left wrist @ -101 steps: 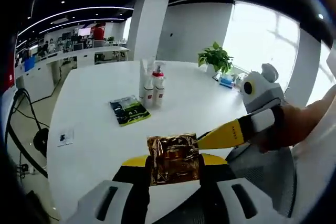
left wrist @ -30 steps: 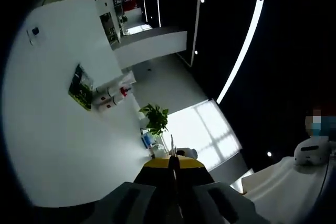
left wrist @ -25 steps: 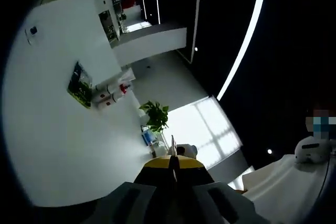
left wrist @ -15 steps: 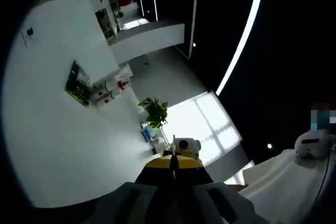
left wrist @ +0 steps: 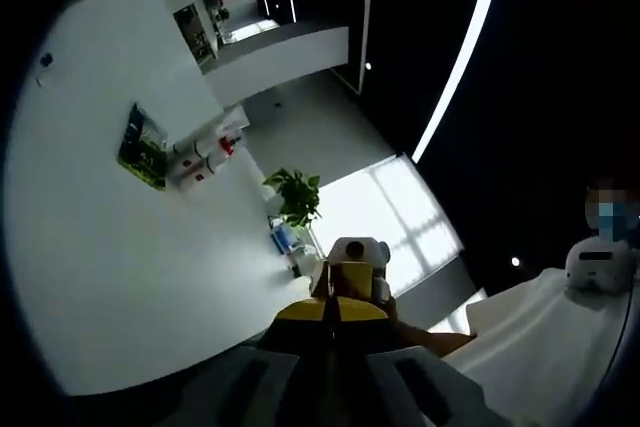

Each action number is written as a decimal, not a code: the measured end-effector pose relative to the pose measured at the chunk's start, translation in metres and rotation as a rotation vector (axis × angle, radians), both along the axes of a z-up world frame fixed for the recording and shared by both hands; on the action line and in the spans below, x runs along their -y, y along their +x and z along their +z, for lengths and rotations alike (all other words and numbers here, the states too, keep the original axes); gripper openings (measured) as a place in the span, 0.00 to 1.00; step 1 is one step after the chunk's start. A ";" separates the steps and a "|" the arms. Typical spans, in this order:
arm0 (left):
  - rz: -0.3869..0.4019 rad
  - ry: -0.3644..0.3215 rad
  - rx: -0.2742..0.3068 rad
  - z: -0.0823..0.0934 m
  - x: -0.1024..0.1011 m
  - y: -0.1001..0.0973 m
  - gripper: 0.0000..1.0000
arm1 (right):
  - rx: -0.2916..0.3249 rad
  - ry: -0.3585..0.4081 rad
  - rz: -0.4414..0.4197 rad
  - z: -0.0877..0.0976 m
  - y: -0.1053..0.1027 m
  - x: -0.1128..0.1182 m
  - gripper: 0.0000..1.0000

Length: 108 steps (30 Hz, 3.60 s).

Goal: Arrange the skincare products in the storage area until every visible bottle or jar stands upright without overlapping.

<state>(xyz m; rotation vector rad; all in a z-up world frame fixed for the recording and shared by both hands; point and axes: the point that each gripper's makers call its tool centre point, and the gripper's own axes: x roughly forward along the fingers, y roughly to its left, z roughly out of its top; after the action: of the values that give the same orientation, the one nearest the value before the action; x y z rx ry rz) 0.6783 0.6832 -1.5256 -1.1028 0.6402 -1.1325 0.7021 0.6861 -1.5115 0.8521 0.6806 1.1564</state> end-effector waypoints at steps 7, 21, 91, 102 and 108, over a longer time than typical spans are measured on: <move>0.004 -0.004 -0.014 -0.001 0.001 0.001 0.02 | -0.003 -0.011 0.004 -0.001 0.002 0.002 0.00; -0.046 -0.007 -0.043 -0.001 0.008 -0.004 0.01 | -0.002 0.046 -0.053 0.004 0.013 0.014 0.01; 0.100 0.204 -0.247 -0.042 -0.047 0.230 0.01 | 0.669 -1.131 -0.195 -0.115 0.029 0.125 0.59; 0.090 0.324 -0.256 -0.074 -0.048 0.280 0.01 | 0.627 -1.146 -0.162 -0.125 0.027 0.125 0.60; 0.112 0.367 -0.286 -0.094 -0.052 0.303 0.01 | 0.610 -1.152 -0.146 -0.129 0.025 0.125 0.60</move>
<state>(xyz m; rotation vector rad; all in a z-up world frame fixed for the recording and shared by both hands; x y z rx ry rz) 0.9815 0.7348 -1.6195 -0.9741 0.9561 -0.7288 0.7270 0.5610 -1.6407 -0.4129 0.6160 0.6436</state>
